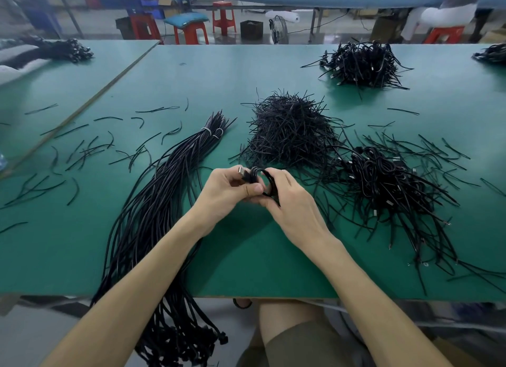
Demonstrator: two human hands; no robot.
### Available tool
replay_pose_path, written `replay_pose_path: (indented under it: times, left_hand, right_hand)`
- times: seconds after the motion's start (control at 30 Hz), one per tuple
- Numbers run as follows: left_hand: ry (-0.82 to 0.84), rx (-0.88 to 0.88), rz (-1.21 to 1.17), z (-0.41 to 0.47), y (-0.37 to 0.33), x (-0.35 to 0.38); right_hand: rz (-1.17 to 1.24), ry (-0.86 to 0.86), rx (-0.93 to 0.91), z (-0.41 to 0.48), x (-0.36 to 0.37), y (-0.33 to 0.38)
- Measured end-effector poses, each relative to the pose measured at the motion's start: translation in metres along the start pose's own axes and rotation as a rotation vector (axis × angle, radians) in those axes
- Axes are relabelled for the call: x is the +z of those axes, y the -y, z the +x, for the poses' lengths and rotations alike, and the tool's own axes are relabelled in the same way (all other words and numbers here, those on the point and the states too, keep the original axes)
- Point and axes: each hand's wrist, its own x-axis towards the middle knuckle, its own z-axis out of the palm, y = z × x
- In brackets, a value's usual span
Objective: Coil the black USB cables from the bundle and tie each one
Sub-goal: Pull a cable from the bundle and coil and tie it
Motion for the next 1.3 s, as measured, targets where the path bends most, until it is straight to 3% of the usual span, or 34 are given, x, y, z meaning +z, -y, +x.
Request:
replay_pose_path:
  times: [0.23, 0.5, 0.9, 1.1, 1.3]
  left_hand:
    - [-0.049, 0.0, 0.111, 0.001, 0.0, 0.0]
    - [-0.203, -0.047, 0.253, 0.004, 0.002, 0.0]
    - [-0.094, 0.235, 0.768, 0.001, 0.013, 0.001]
    - [-0.016, 0.424, 1.274, -0.003, 0.007, 0.005]
    - [0.133, 0.29, 1.351, -0.005, 0.002, 0.007]
  right_hand:
    - [0.198, 0.048, 0.085, 0.005, 0.001, -0.008]
    - [-0.127, 0.024, -0.007, -0.001, 0.007, -0.006]
    - [-0.363, -0.029, -0.008, 0.0, 0.009, -0.008]
    - [-0.409, -0.006, -0.056, -0.001, 0.01, -0.006]
    - [-0.427, -0.085, -0.086, 0.0, 0.01, -0.004]
